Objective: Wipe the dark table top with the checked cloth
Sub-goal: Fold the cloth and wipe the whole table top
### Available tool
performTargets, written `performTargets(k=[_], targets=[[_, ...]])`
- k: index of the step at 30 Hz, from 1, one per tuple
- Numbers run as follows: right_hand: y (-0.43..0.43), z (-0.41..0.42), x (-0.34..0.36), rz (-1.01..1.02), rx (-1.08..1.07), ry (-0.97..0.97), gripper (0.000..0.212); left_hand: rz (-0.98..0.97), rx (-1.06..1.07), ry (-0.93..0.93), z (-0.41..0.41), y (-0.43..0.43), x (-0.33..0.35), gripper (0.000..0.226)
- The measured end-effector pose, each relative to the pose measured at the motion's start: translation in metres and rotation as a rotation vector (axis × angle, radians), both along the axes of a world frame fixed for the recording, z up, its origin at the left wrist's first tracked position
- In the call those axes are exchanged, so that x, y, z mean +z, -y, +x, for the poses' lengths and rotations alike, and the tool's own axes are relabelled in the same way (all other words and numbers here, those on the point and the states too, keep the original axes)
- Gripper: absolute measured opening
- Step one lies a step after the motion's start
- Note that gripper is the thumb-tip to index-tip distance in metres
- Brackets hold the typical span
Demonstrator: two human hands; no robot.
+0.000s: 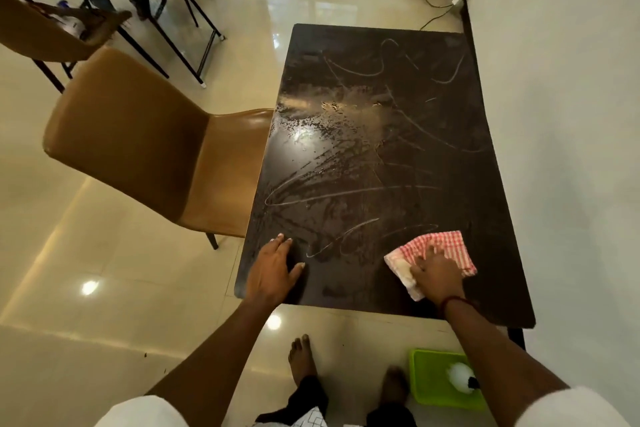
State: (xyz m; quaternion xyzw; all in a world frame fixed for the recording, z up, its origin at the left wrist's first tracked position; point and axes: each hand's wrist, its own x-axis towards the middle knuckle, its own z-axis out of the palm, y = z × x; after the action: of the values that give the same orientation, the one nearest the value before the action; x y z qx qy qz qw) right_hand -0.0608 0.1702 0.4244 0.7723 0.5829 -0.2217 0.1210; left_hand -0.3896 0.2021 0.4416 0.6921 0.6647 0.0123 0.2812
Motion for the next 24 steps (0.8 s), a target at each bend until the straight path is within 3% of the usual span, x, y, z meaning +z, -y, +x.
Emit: performTargets(k=[5, 8, 12, 16, 21, 24], targets=[[0.016, -0.034, 0.004, -0.038, 0.246, -0.099, 0.047, 0.015, -0.074, -0.052, -0.012, -0.003, -0.008, 0.072], [0.045, -0.014, -0.001, -0.08, 0.217, -0.153, 0.08, 0.023, -0.078, -0.055, -0.02, -0.008, -0.009, 0.073], [0.042, 0.01, 0.01, 0.003, 0.008, -0.109, 0.058, -0.029, -0.125, -0.097, -0.029, -0.012, -0.016, 0.074], [0.007, -0.022, 0.008, 0.035, -0.046, -0.047, 0.047, -0.036, -0.168, -0.1, -0.033, -0.017, -0.019, 0.066], [0.01, -0.063, -0.003, -0.01, 0.119, -0.09, 0.05, -0.062, -0.22, -0.119, -0.039, -0.022, -0.02, 0.06], [0.039, -0.046, 0.005, -0.076, 0.241, -0.11, 0.067, -0.05, -0.243, -0.117, -0.043, -0.023, -0.022, 0.06]])
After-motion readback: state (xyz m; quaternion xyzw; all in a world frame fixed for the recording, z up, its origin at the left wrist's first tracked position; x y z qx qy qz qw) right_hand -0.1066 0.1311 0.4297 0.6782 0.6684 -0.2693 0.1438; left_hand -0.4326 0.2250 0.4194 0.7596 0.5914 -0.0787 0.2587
